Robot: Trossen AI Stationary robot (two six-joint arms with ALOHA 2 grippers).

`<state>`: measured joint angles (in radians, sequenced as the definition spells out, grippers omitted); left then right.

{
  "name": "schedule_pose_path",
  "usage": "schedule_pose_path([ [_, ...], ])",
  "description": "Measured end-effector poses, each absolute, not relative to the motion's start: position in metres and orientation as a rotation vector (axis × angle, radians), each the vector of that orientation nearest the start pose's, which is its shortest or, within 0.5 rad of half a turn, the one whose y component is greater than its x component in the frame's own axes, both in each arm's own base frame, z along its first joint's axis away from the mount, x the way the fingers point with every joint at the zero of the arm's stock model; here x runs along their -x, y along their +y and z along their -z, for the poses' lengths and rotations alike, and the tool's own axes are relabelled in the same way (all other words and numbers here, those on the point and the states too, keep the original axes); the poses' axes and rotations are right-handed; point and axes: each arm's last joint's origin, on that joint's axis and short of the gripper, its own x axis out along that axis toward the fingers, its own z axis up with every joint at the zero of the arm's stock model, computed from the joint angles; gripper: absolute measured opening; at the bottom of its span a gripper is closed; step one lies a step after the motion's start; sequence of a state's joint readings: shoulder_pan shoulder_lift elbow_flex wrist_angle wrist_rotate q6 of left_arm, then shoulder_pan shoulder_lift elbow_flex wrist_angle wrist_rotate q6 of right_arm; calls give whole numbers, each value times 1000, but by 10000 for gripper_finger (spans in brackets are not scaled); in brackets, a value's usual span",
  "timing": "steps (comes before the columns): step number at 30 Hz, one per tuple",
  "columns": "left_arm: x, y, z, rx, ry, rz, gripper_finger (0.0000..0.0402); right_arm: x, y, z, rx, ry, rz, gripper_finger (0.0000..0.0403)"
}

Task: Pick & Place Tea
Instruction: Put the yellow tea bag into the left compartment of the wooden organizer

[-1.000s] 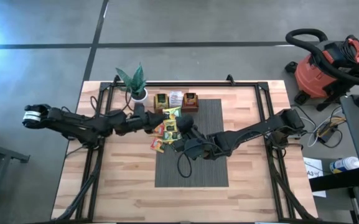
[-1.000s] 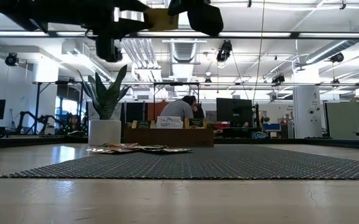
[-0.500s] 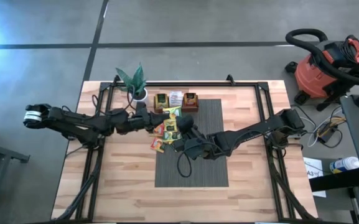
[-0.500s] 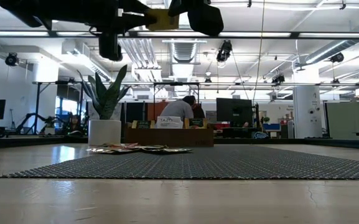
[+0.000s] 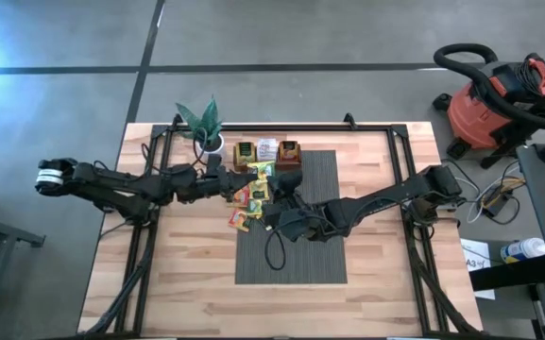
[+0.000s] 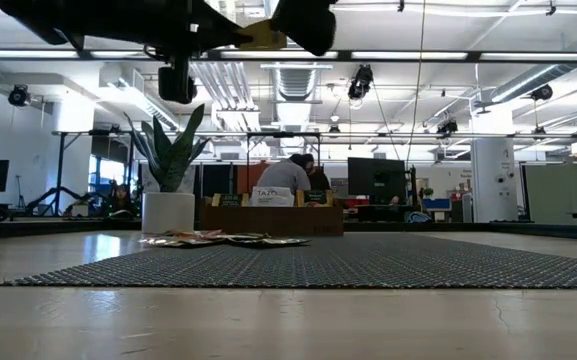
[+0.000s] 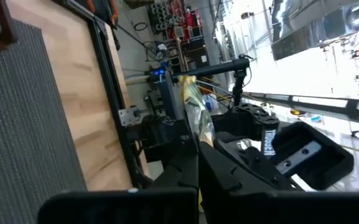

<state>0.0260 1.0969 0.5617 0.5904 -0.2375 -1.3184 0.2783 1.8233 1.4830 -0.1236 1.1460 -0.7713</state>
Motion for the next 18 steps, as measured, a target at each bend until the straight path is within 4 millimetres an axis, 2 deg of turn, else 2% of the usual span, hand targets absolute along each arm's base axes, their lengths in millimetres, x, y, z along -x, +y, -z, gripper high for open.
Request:
schedule_pose_path([
  [6, -235, 24, -268, 1300, -253, -263, 1, -399, 88, -300, 797, 578, 723, 14],
  [12, -233, 34, -270, 1259, -261, -277, 1, -399, 87, -299, 725, 555, 739, 62],
  [16, -227, 33, -262, 1122, -92, -302, 0, -395, 86, -297, 585, 531, 740, 107],
  [18, -222, 30, -253, 1017, 52, -338, 0, -390, 80, -298, 417, 552, 640, 122],
])
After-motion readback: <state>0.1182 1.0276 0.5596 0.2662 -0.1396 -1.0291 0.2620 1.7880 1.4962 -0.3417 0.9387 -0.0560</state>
